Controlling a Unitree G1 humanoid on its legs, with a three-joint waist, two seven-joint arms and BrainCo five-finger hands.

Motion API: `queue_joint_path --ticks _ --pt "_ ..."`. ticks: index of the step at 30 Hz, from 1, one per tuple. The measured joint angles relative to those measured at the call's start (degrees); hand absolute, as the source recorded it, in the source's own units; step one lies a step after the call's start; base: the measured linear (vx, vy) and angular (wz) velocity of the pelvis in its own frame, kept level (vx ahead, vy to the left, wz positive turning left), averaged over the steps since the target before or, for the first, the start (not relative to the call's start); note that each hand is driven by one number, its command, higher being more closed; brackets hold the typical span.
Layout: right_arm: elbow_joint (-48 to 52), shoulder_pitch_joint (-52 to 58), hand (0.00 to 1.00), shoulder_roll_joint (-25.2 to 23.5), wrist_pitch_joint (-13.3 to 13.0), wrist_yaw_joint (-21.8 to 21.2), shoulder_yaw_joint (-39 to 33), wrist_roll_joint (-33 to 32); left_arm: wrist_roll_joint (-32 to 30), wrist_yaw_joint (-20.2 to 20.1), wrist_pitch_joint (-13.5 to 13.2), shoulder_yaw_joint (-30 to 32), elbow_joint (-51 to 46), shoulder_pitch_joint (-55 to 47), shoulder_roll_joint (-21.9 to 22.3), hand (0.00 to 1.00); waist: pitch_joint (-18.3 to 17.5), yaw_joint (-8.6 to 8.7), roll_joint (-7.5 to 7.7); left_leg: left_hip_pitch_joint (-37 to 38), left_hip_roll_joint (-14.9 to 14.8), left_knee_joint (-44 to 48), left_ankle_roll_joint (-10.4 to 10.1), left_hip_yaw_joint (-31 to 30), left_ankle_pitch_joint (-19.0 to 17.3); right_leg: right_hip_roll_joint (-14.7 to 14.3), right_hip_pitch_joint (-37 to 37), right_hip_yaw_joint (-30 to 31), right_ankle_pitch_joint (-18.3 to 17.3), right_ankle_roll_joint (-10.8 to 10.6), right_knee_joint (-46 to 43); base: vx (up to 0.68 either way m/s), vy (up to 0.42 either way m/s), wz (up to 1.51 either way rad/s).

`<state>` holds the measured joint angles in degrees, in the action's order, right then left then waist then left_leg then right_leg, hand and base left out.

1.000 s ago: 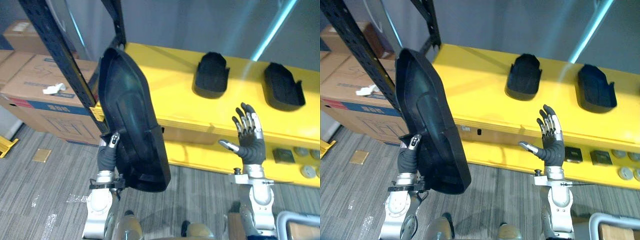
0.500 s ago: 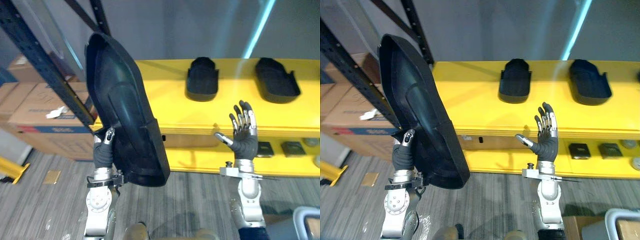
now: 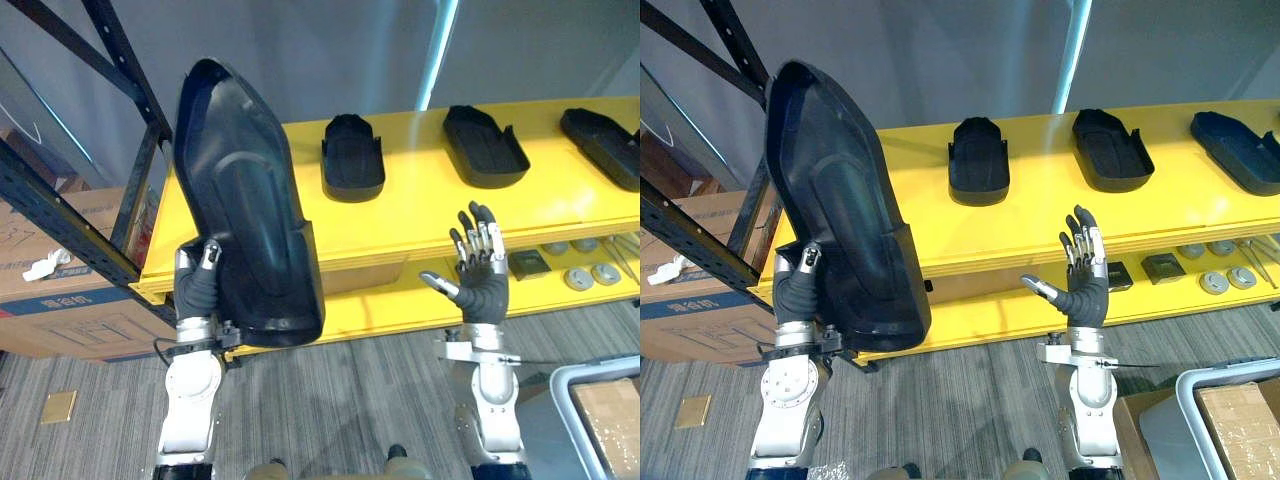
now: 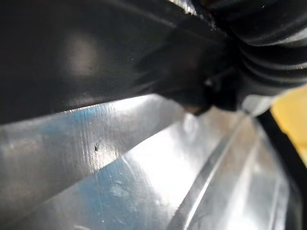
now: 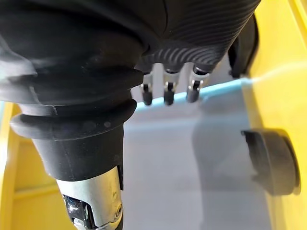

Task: Walk over and take plastic housings, then place them on the shelf

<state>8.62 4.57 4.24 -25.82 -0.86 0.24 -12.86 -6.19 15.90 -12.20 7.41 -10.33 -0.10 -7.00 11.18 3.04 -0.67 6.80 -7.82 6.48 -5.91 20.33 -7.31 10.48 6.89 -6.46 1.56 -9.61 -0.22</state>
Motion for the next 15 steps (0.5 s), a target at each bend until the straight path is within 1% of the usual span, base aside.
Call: queue_joint_path --ticks 1,2,3,4,6,8,9,10,11,13,15 --pt "0.1 0.0 0.00 0.0 0.4 -0.6 0.0 -0.1 -0.2 0.9 0.5 1.0 1.1 0.8 -0.4 1.00 0.0 0.08 0.00 0.2 0.2 -0.3 0.1 0.4 0.2 0.2 0.0 0.0 0.0 0.0 0.3 -0.05 -0.006 -0.20" --pt "0.6 0.3 0.00 0.0 1.2 -1.6 0.1 -0.3 -0.5 2.4 1.4 3.1 3.2 2.3 -1.5 1.00 0.0 0.51 -0.06 0.2 0.6 -0.4 0.1 0.9 0.3 0.5 0.1 0.0 0.0 0.0 1.0 -0.08 -0.024 -0.23" --pt "1.1 0.9 0.00 0.0 2.0 -2.4 0.2 -1.0 -0.8 4.1 2.7 5.0 5.1 3.8 -2.6 1.00 0.1 0.93 -0.18 0.2 0.7 -0.4 0.2 1.3 0.4 0.6 0.0 0.1 0.0 -0.1 1.7 -0.08 -0.027 -0.22" --pt "1.3 1.4 0.00 0.0 2.1 -2.9 0.1 -1.2 -1.0 4.6 3.4 5.6 6.5 4.7 -3.2 1.00 0.1 1.02 -0.25 0.2 0.7 -0.4 0.1 1.5 0.4 0.6 0.0 0.1 0.0 -0.1 1.9 -0.10 -0.041 -0.16" --pt "1.7 3.0 0.00 0.6 2.5 -4.2 0.2 -2.2 -1.2 6.4 6.0 6.6 12.3 8.4 -5.6 1.00 -0.2 1.40 -0.67 0.2 0.6 -1.0 0.0 1.8 1.0 0.4 -0.5 0.2 0.1 -0.1 1.9 -0.08 -0.047 -0.09" --pt "1.9 3.2 0.00 1.2 3.4 -5.1 0.6 -2.3 -1.6 6.9 8.2 7.5 18.3 11.7 -8.3 1.00 -0.2 2.58 -0.96 0.2 0.8 -2.1 0.0 2.2 1.9 0.3 -1.2 0.5 0.4 0.2 1.9 -0.06 -0.032 -0.06" --pt "1.9 3.3 0.00 1.4 3.6 -5.5 0.8 -2.3 -1.6 6.9 9.1 7.5 20.2 13.0 -9.3 1.00 -0.2 2.85 -1.01 0.2 0.9 -2.3 0.1 2.2 2.0 0.3 -1.4 0.5 0.5 0.2 1.9 -0.07 -0.027 -0.10" --pt "1.9 3.3 0.00 2.2 3.8 -5.7 1.6 -2.4 -1.6 7.0 10.3 7.5 25.1 16.0 -11.8 1.00 -0.2 3.51 -1.09 0.2 1.0 -2.6 0.1 2.6 2.3 0.3 -1.9 1.1 0.7 0.2 1.8 -0.04 -0.011 -0.09" --pt "2.0 3.3 0.00 2.5 3.8 -5.8 1.8 -2.4 -1.6 7.0 10.8 7.5 26.8 17.2 -12.8 1.00 -0.1 3.87 -1.12 0.2 1.0 -2.8 0.1 2.6 2.4 0.3 -2.1 1.4 0.7 0.1 1.8 -0.05 -0.007 -0.22" --pt "2.4 3.5 0.00 4.0 4.0 -6.8 3.3 -2.7 -1.5 6.9 12.8 7.5 33.7 22.6 -16.3 1.00 0.3 4.17 -1.81 0.0 1.4 -3.0 0.3 4.0 2.6 0.6 -3.5 2.8 1.0 -0.2 1.4 -0.03 0.012 -0.23" --pt "2.6 3.6 0.00 4.7 4.5 -6.9 3.9 -3.4 -1.4 6.9 14.0 7.5 36.7 26.0 -17.6 1.00 0.6 4.61 -2.38 -0.6 1.6 -3.1 0.5 4.1 2.7 0.7 -4.4 3.3 1.0 -0.2 0.9 -0.01 0.008 -0.05"
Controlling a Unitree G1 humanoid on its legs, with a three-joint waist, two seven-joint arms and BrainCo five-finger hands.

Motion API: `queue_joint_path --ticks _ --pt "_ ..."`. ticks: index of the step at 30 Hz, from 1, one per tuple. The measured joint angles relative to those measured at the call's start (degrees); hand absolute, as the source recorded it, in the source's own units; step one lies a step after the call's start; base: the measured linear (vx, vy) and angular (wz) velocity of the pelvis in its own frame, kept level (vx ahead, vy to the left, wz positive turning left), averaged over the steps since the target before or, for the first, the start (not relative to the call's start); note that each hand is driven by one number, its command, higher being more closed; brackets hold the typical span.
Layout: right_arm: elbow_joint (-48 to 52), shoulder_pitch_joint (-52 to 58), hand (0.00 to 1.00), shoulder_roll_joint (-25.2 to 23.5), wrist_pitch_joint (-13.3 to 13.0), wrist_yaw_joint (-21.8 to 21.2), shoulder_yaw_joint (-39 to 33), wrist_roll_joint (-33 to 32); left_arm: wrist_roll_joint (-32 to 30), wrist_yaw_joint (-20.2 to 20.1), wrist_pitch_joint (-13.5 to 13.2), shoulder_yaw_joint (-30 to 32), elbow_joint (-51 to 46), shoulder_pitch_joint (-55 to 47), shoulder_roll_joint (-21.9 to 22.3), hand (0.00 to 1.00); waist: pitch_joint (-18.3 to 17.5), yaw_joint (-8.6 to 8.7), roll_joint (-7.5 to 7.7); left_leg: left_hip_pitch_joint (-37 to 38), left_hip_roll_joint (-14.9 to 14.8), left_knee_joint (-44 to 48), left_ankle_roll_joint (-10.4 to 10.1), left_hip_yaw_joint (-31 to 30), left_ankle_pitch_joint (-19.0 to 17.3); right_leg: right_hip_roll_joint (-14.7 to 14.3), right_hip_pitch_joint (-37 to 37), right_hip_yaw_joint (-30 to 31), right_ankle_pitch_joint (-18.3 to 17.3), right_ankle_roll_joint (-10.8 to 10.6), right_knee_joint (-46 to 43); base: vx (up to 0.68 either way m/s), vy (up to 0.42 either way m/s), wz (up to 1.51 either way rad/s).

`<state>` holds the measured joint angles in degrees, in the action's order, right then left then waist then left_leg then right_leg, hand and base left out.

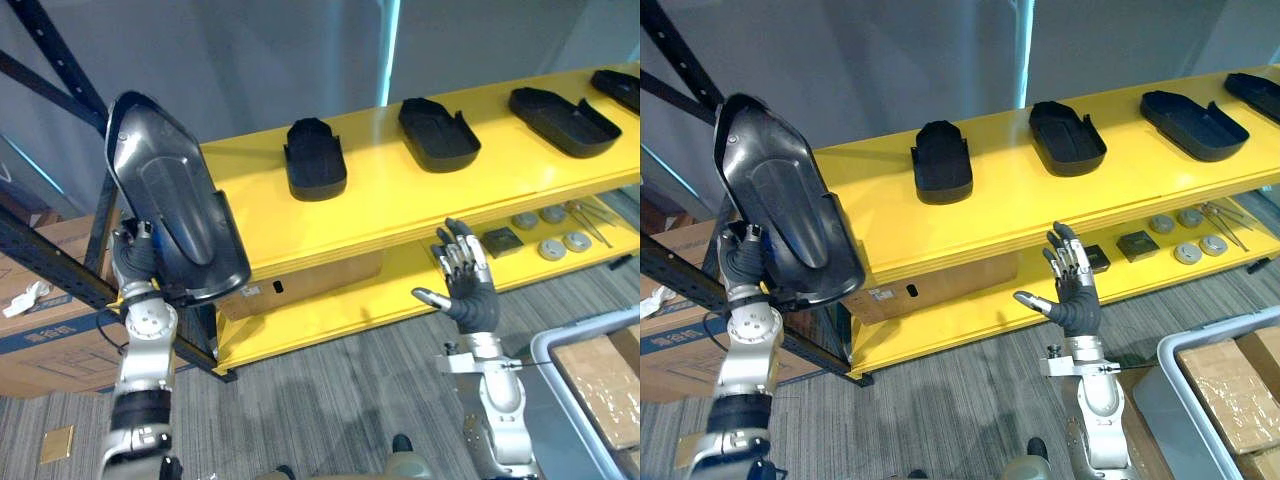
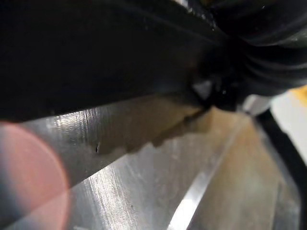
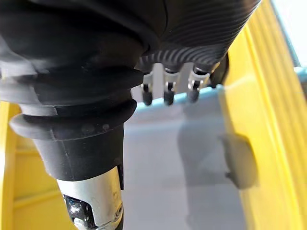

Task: Walk over and take plastic housings, then place them on the shelf

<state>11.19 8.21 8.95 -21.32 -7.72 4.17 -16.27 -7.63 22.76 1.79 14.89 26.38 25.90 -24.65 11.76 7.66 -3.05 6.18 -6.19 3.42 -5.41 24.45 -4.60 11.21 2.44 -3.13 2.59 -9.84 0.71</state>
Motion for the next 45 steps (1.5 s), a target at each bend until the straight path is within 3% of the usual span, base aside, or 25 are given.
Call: queue_joint_path --ticks 6,11,16,26,33,45 --pt "2.1 -1.6 0.00 4.2 1.5 -2.1 3.3 -2.9 0.5 -0.5 4.9 0.0 7.9 9.5 -4.1 1.00 3.2 2.53 -3.04 -1.5 0.7 -2.0 0.9 1.2 1.5 0.1 -4.3 2.0 0.0 0.0 -2.2 -0.02 -0.006 -0.09" --pt "5.8 -2.7 0.00 5.2 1.9 -2.6 6.3 -4.0 2.7 -2.3 9.0 0.0 11.2 15.3 -6.9 1.00 6.3 4.43 -2.89 -3.4 0.7 -3.0 1.0 1.4 2.7 -0.3 -8.2 3.4 -0.1 0.0 -4.2 -0.05 -0.030 -0.12" --pt "7.2 -3.1 0.00 5.5 2.6 -1.4 10.6 -3.9 5.1 -7.1 14.5 0.0 11.5 18.2 -9.9 1.00 8.9 3.88 -2.54 -4.5 0.7 -3.0 0.8 2.6 2.8 -0.3 -10.5 4.6 -0.1 0.0 -5.5 -0.02 -0.007 -0.07" --pt "7.4 -2.3 0.00 6.1 3.2 1.1 12.8 -4.0 4.9 -8.0 16.8 -0.1 15.1 23.5 -11.6 1.00 9.7 3.09 -2.79 -6.1 0.7 -2.9 0.8 2.5 2.8 -0.1 -12.5 4.5 -0.1 0.0 -6.6 0.00 0.000 0.00" --pt "7.4 -2.1 0.00 7.4 3.1 2.2 14.8 -5.4 4.8 -10.6 17.5 -0.1 16.5 23.9 -16.8 1.00 11.2 2.68 -2.84 -6.5 0.5 -2.3 0.8 2.2 2.8 0.2 -12.7 4.3 -0.8 0.2 -7.2 0.00 -0.002 0.00" --pt "5.9 -5.2 0.00 7.7 3.1 4.3 17.0 -5.4 4.8 -12.4 19.7 -0.5 22.9 24.0 -17.5 1.00 12.0 1.70 -2.04 -10.4 -0.4 1.2 0.6 0.4 2.6 0.4 -15.6 3.3 -1.4 0.4 -9.9 -0.01 -0.006 0.06"
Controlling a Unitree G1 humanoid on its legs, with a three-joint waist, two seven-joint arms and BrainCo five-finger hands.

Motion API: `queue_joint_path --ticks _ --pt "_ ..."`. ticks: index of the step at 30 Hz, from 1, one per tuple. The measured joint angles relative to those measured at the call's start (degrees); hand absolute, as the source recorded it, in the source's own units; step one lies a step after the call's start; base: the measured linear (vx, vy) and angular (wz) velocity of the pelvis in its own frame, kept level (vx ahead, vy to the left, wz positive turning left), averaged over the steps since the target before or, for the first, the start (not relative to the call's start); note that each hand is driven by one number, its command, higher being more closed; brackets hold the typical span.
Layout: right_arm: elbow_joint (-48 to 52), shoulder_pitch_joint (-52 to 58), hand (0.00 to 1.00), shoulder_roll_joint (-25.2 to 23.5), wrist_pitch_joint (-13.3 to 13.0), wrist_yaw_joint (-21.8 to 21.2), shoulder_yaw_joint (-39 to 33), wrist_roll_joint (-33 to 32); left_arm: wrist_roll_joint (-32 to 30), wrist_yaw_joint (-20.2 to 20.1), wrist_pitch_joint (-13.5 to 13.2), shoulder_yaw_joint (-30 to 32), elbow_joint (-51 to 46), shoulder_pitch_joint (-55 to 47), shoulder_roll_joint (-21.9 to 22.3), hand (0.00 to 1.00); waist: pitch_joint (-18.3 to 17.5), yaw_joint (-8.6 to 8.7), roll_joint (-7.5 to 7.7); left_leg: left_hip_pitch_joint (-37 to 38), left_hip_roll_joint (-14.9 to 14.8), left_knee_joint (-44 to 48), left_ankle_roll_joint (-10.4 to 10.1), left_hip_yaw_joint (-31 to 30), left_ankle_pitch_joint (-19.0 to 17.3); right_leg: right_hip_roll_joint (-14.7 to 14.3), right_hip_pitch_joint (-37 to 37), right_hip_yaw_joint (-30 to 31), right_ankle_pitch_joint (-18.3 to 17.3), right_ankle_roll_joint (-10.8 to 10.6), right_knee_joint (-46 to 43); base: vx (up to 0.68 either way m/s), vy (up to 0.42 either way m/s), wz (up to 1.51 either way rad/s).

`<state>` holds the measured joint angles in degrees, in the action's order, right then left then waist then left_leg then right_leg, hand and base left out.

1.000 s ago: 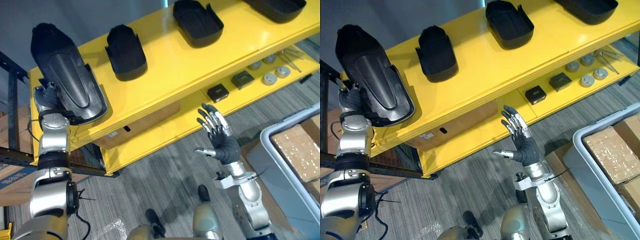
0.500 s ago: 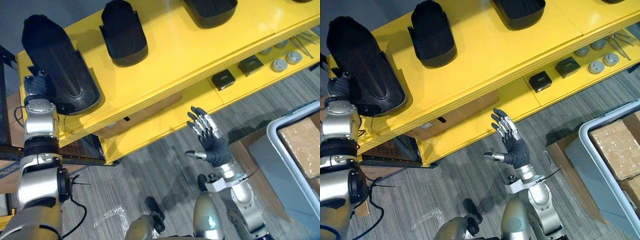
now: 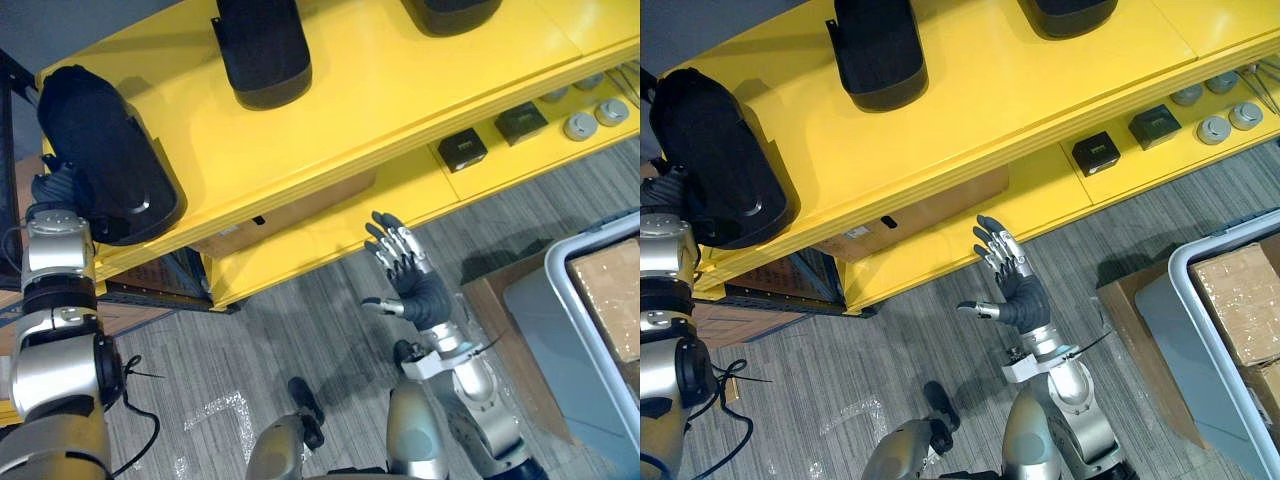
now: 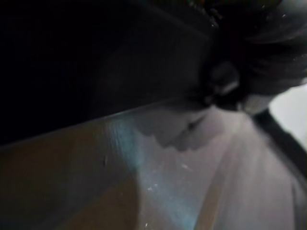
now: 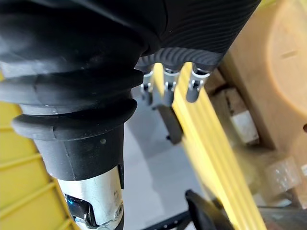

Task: Walk over and take plastic housings, then place them on the shelf

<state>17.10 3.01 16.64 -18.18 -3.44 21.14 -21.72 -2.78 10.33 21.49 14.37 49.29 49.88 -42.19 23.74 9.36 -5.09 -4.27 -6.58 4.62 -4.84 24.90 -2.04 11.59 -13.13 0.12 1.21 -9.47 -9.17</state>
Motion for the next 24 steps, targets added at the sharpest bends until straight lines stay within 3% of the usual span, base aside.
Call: queue_joint_path --ticks 3,4,8,14,18,24 --pt "-0.6 -0.1 0.00 0.0 0.0 0.2 0.1 0.0 0.0 0.0 0.0 0.0 1.5 0.0 -0.2 1.00 0.0 0.00 0.01 -0.1 -0.1 0.0 0.0 0.2 0.0 -0.2 -0.3 0.2 0.0 0.0 -0.2 0.00 -0.009 -0.03" --pt "-0.6 -0.1 0.00 0.0 0.0 0.5 0.2 0.0 0.0 0.0 0.2 0.0 1.7 0.0 -0.2 0.00 0.0 -0.03 0.05 -0.1 -0.1 0.1 0.0 0.3 0.0 -0.3 -0.4 0.3 0.0 0.0 -0.2 0.00 -0.009 -0.05" --pt "-1.7 -1.2 0.00 0.0 0.0 1.0 0.2 -0.1 0.3 0.4 0.1 0.0 3.4 0.1 -0.3 0.00 0.2 0.03 0.35 -0.9 -0.4 0.4 0.0 0.5 0.0 -0.7 -1.2 0.8 0.2 0.1 -0.3 0.01 -0.006 -0.02" --pt "-1.9 -1.9 0.00 0.0 0.4 1.0 -0.8 -0.6 2.5 5.8 -0.6 0.0 3.7 0.9 -0.6 0.00 0.5 0.00 0.75 -1.2 -0.7 1.0 -0.1 0.7 -0.1 -0.8 -1.3 1.2 0.2 0.2 -0.2 0.01 -0.004 -0.02" --pt "-1.9 -1.5 0.00 -0.1 0.0 1.1 -0.7 -0.6 5.2 12.5 -3.8 0.1 3.7 2.2 -0.6 0.00 0.7 0.07 1.22 -1.2 -0.9 1.1 -0.1 0.7 -0.1 -0.8 -1.3 1.3 0.5 0.3 -0.1 0.00 0.000 0.00" --pt "-2.0 0.7 0.00 -0.5 -3.5 2.7 0.5 0.0 7.5 25.3 -11.6 0.1 2.5 6.0 -0.6 0.00 0.9 0.70 1.46 -0.5 -1.0 1.4 -0.1 0.7 -0.1 -0.8 0.1 1.3 1.3 0.4 1.3 0.00 0.000 -0.01"
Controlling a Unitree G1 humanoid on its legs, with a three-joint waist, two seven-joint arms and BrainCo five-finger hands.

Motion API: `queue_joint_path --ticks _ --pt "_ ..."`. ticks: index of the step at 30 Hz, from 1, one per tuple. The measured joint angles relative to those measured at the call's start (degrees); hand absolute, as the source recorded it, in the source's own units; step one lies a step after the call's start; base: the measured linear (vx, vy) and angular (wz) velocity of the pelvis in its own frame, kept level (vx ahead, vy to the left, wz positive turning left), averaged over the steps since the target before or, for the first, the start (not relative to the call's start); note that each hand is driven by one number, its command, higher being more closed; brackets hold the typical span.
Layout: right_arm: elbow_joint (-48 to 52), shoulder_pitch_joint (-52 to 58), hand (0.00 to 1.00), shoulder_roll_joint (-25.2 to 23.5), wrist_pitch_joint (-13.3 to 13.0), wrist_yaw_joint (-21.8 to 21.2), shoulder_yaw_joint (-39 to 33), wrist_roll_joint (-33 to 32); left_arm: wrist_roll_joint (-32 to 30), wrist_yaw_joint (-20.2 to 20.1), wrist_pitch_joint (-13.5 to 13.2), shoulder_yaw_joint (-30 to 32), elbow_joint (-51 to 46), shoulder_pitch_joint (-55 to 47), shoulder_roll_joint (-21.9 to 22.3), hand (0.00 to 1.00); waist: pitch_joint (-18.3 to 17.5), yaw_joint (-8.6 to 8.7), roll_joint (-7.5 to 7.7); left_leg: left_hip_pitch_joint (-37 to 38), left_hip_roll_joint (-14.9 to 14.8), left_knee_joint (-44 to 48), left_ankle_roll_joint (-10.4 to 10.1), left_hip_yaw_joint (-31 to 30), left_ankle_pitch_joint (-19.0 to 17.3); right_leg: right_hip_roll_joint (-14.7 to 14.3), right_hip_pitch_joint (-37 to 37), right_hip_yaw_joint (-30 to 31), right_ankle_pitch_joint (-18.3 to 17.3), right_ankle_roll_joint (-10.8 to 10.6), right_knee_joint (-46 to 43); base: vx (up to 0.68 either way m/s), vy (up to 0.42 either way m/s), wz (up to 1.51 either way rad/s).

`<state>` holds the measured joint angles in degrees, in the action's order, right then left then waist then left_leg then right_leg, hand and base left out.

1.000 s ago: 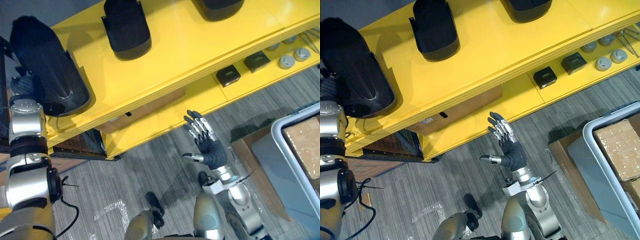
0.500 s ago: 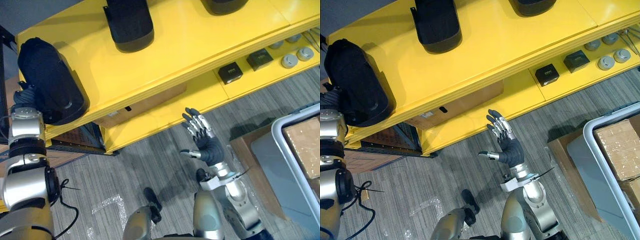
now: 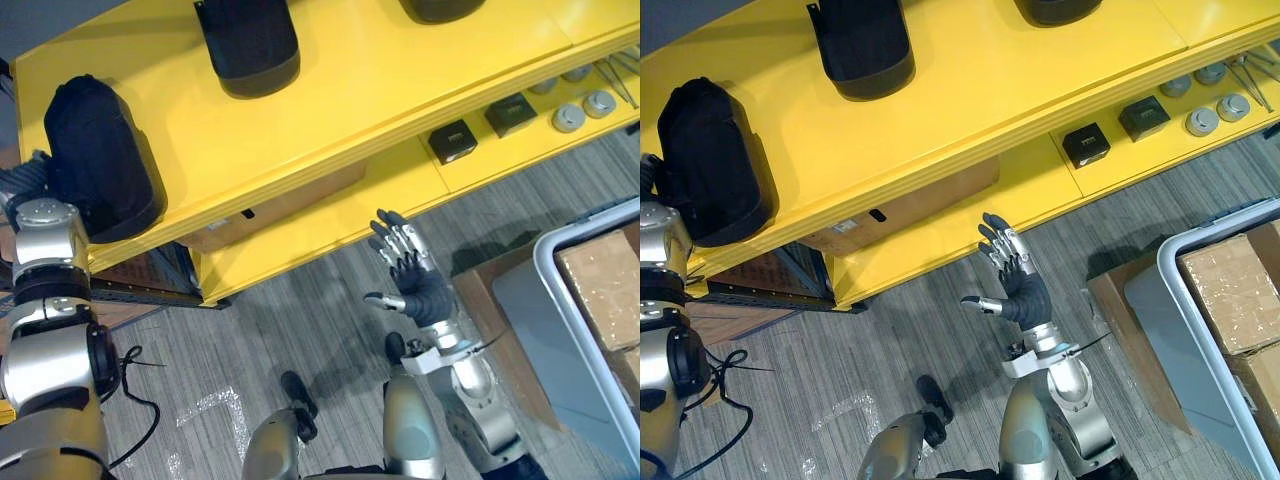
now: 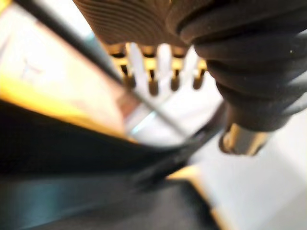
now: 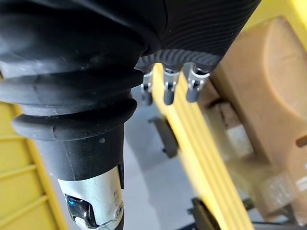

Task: Walk over and take plastic housings, then place them on the shelf

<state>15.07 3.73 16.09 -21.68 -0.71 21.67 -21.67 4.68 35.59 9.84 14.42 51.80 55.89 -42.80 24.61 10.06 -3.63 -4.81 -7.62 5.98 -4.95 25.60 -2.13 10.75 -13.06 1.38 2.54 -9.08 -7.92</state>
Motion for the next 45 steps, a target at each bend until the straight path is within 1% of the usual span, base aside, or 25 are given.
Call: queue_joint_path --ticks 1,4,5,9,11,13,15,16,18,20,21,22,24,25,27,29,31,33,37,40,41,42,43,44,45 --pt "-0.3 0.7 0.00 -0.1 -0.7 0.8 1.0 0.1 0.0 2.6 -2.7 -0.2 -2.1 0.6 0.0 0.00 0.3 0.24 0.51 1.3 -0.2 0.1 -0.1 0.1 -0.2 -0.2 1.5 0.0 0.4 0.1 0.9 0.00 -0.003 -0.10" --pt "-0.4 3.2 0.00 -0.8 -2.6 0.9 1.6 0.5 -0.3 6.8 -8.6 -3.0 -7.1 1.0 -0.1 0.00 0.2 0.31 1.09 3.1 -0.9 0.4 -0.7 0.2 -1.0 -0.8 4.2 -0.1 0.8 0.3 2.6 0.01 -0.004 -0.10" --pt "-0.4 4.3 0.00 -1.3 -3.5 0.9 1.6 0.6 -1.3 8.6 -11.3 -4.8 -9.8 1.0 -0.6 0.00 0.0 0.50 1.30 3.9 -1.0 0.2 -0.8 0.2 -1.1 -0.9 5.2 -0.3 0.8 0.3 3.3 0.00 0.000 0.00" --pt "-1.3 5.3 0.00 -1.7 -4.6 0.8 1.2 0.6 -4.4 11.9 -18.7 -8.3 -17.5 1.2 -2.2 0.00 -1.1 1.34 1.94 5.8 -0.8 -0.8 -0.8 -0.1 -1.1 -0.8 8.4 -1.6 1.6 0.2 6.2 0.03 0.005 0.04" --pt "-2.8 5.6 0.00 -2.2 -4.6 0.7 0.9 0.6 -5.3 11.3 -22.3 -8.5 -23.0 -1.1 -1.0 0.00 -3.9 1.42 2.05 6.8 -0.4 -2.0 -0.8 -0.4 -1.1 -1.3 10.2 -2.6 2.2 0.2 7.9 0.08 0.001 0.12" --pt "-2.8 6.5 0.00 -2.5 -4.5 0.7 0.4 0.7 -4.8 9.0 -25.6 -8.3 -30.8 -6.4 1.3 0.00 -6.7 1.39 1.94 8.7 -0.4 -3.3 -0.9 -1.4 -1.0 -1.5 12.7 -3.7 2.2 0.2 9.2 0.15 0.001 0.21" --pt "-2.8 8.4 0.00 -3.3 -4.5 0.7 -0.5 2.5 -1.9 3.3 -28.6 -7.6 -44.0 -17.9 7.6 0.00 -10.5 0.92 1.42 11.0 -0.5 -4.7 -0.9 -3.0 -1.0 -1.8 16.1 -6.5 2.2 0.2 10.4 0.15 -0.003 0.30" --pt "-2.8 8.6 0.00 -3.5 -4.5 0.7 -1.1 2.7 -1.0 2.1 -29.2 -7.6 -47.3 -21.0 9.7 0.00 -11.2 0.69 1.32 11.5 -0.5 -4.8 -0.9 -3.6 -1.0 -1.8 16.8 -6.9 2.2 0.1 10.5 0.10 0.000 0.34" --pt "-2.8 8.7 0.00 -4.8 -4.5 0.6 -2.5 3.4 0.1 -3.8 -29.8 -7.5 -58.4 -34.2 19.1 0.00 -13.1 -0.52 0.98 12.4 -0.4 -5.6 -0.9 -5.4 -1.0 -1.8 18.8 -9.7 2.2 0.1 10.6 0.05 -0.001 0.41" --pt "-3.0 8.6 0.00 -6.5 -4.5 0.7 -3.7 3.8 1.8 -7.3 -30.1 -7.7 -63.6 -43.7 25.6 0.00 -13.2 -1.84 1.15 12.8 -0.3 -5.8 -0.9 -7.4 -1.0 -1.7 20.3 -11.9 2.2 0.1 10.7 -0.01 -0.001 0.42" --pt "-3.1 8.6 0.00 -7.0 -4.5 0.8 -3.9 4.3 1.8 -7.7 -30.0 -7.7 -64.8 -46.7 27.5 0.00 -13.3 -2.28 1.27 12.8 -0.2 -5.8 -0.9 -7.9 -1.0 -1.6 20.8 -12.6 2.2 0.1 10.8 -0.06 -0.006 0.52" --pt "-3.6 8.7 0.00 -8.3 -4.5 0.9 -4.1 4.6 2.6 -8.3 -29.7 -7.8 -68.2 -56.8 33.3 0.00 -14.0 -4.00 2.12 12.6 0.2 -5.8 -1.0 -9.4 -0.9 -1.3 22.0 -14.3 1.9 0.1 11.8 -0.05 -0.009 0.41" --pt "-4.1 9.0 0.00 -9.3 -4.5 1.4 -3.8 4.8 5.3 -9.0 -29.7 -8.1 -69.8 -62.8 36.8 0.00 -14.6 -5.21 3.13 12.3 0.6 -6.0 -1.1 -10.4 -0.7 -0.7 22.5 -15.7 0.8 0.0 11.9 -0.05 -0.029 0.43" --pt "-5.6 9.0 0.00 -10.4 -4.5 3.1 -3.5 6.3 6.5 -9.8 -29.0 -9.0 -70.7 -69.0 40.2 0.00 -15.4 -6.50 4.01 11.8 1.2 -6.5 -1.3 -11.8 -0.3 -0.4 23.0 -17.5 -0.4 -0.3 11.9 -0.05 -0.050 0.50" --pt "-7.3 8.8 0.00 -10.8 -4.4 4.6 -2.9 6.8 9.6 -11.9 -28.5 -10.7 -71.1 -74.6 42.4 0.00 -15.7 -7.98 4.21 11.8 1.3 -8.4 -1.2 -13.7 1.0 -0.5 23.1 -19.6 -1.2 -0.2 10.9 -0.06 -0.054 0.60" --pt "-7.9 8.7 0.00 -10.8 -4.4 5.8 -2.3 6.9 11.1 -15.0 -28.8 -12.1 -71.6 -77.9 43.6 0.00 -15.7 -9.52 4.26 11.8 1.2 -10.2 -1.5 -15.0 2.6 -0.6 22.8 -21.1 -2.2 0.0 9.9 -0.05 -0.041 0.42" --pt "-8.5 8.3 0.00 -10.7 -4.4 6.1 -2.3 6.9 11.2 -17.0 -29.5 -13.2 -72.1 -78.5 43.4 0.00 -15.7 -9.60 4.35 11.7 1.1 -10.5 -1.8 -15.9 3.2 -0.7 22.9 -21.8 -2.2 0.1 9.4 -0.02 -0.016 0.21" --pt "-9.1 7.9 0.00 -10.7 -4.3 6.1 -2.4 6.8 11.2 -19.9 -32.2 -14.0 -73.7 -78.3 43.3 0.00 -16.0 -9.31 4.65 11.8 1.1 -10.5 -1.8 -15.8 3.3 -0.7 22.9 -21.8 -2.1 0.1 9.4 -0.01 0.000 0.01" --pt "-9.3 8.0 0.00 -9.7 -4.3 5.6 -3.3 6.2 7.6 -21.5 -34.8 -14.7 -75.3 -75.6 41.6 0.00 -16.4 -9.20 5.30 11.7 1.2 -10.5 -1.8 -15.8 3.3 -0.5 22.7 -21.8 -2.3 0.3 8.7 0.00 0.000 0.00" --pt "-9.6 8.5 0.00 -9.3 -4.3 6.7 -6.2 5.2 7.9 -22.7 -35.1 -14.4 -73.5 -70.4 39.2 0.00 -15.4 -8.87 5.56 11.7 2.2 -8.7 -0.9 -17.2 2.1 2.4 20.5 -21.9 -5.5 0.4 -0.2 0.01 0.073 0.18" --pt "-10.2 8.8 0.00 -9.0 -4.2 8.0 -7.6 5.3 8.2 -23.0 -35.2 -14.5 -71.8 -68.3 39.3 0.00 -13.8 -8.12 5.01 11.9 2.3 -6.4 0.0 -18.0 0.5 3.8 18.5 -21.5 -5.9 1.2 -8.5 -0.07 0.123 0.38" --pt "-10.7 9.4 0.00 -9.2 -4.2 9.2 -8.9 5.7 9.0 -23.2 -35.3 -14.3 -71.5 -67.3 38.6 0.00 -12.7 -7.44 5.38 12.0 3.0 -4.2 0.8 -18.7 -0.8 6.4 14.4 -19.8 -5.9 3.4 -19.3 -0.09 0.133 0.30" --pt "-10.8 9.8 0.00 -9.6 -4.2 9.8 -9.3 5.7 9.0 -23.3 -35.3 -14.1 -71.5 -67.1 38.3 0.00 -12.1 -7.43 5.82 12.5 3.3 -3.4 0.9 -18.7 -1.6 7.3 12.3 -18.2 -5.1 4.7 -24.2 -0.06 0.122 -0.02" --pt "-11.1 10.6 0.00 -10.4 -4.2 10.6 -10.0 6.2 9.1 -23.2 -35.5 -13.3 -71.6 -67.3 38.0 0.00 -10.8 -7.58 6.59 14.4 3.5 -3.4 1.3 -18.4 -2.5 8.3 9.2 -15.0 -2.3 8.4 -31.0 -0.03 0.090 -0.14" --pt "-11.1 12.1 0.00 -11.6 -4.4 10.7 -10.1 6.9 9.7 -23.2 -35.5 -13.1 -71.6 -67.5 37.9 0.00 -10.3 -7.41 6.29 15.0 2.8 -3.5 2.0 -18.6 -2.9 7.5 7.0 -12.5 -0.9 8.4 -34.1 -0.01 0.072 -0.10"
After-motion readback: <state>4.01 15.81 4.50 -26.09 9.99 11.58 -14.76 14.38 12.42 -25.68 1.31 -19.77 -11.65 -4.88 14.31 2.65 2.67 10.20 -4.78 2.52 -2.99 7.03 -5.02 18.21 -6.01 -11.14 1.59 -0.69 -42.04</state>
